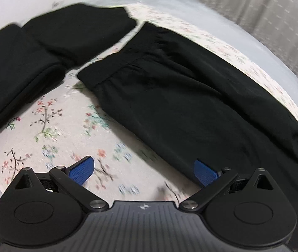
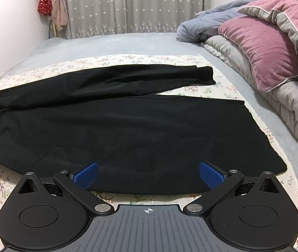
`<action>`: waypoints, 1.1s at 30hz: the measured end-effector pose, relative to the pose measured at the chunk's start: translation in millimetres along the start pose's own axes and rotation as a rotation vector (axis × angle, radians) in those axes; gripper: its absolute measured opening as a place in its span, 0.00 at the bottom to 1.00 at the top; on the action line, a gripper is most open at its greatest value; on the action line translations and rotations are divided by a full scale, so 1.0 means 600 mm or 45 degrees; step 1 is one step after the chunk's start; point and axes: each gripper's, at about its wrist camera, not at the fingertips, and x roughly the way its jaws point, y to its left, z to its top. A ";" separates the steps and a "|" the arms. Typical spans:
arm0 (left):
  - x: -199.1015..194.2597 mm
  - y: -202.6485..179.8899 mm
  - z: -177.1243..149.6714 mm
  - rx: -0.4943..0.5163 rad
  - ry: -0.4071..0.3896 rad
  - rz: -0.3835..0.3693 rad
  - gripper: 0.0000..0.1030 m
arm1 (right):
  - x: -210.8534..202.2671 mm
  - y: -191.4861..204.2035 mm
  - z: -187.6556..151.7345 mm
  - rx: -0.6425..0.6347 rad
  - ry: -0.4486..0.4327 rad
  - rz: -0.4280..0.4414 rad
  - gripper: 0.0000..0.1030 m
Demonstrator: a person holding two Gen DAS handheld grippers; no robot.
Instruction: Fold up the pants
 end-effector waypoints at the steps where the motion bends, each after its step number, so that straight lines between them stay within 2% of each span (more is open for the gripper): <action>1: 0.006 0.006 0.011 -0.023 0.001 0.006 1.00 | 0.004 0.001 0.000 0.005 0.022 0.002 1.00; 7: 0.063 0.043 0.055 -0.185 -0.003 0.040 1.00 | 0.041 0.018 0.001 0.047 0.171 0.057 1.00; 9: 0.079 0.047 0.052 -0.221 0.006 0.021 0.98 | 0.045 0.030 0.002 0.027 0.180 0.068 1.00; 10: 0.086 0.047 0.051 -0.232 0.009 0.011 0.93 | 0.047 0.037 0.002 0.011 0.168 0.066 1.00; 12: 0.090 0.038 0.048 -0.213 -0.041 0.029 0.89 | 0.049 0.048 0.001 -0.020 0.154 0.061 1.00; 15: 0.094 0.019 0.050 -0.153 -0.086 0.033 0.68 | 0.054 0.060 -0.002 -0.064 0.152 0.063 1.00; 17: 0.097 0.014 0.051 -0.142 -0.102 0.039 0.33 | 0.059 0.066 -0.004 -0.083 0.155 0.053 1.00; 19: 0.099 0.011 0.050 -0.132 -0.110 0.054 0.12 | 0.061 0.066 -0.006 -0.091 0.162 0.039 1.00; 25: 0.083 0.021 0.047 -0.130 -0.212 0.091 0.10 | 0.060 0.061 -0.003 -0.073 0.161 0.036 1.00; 33: 0.059 0.035 0.036 -0.146 -0.222 0.088 0.10 | 0.054 0.057 -0.001 -0.071 0.152 0.045 1.00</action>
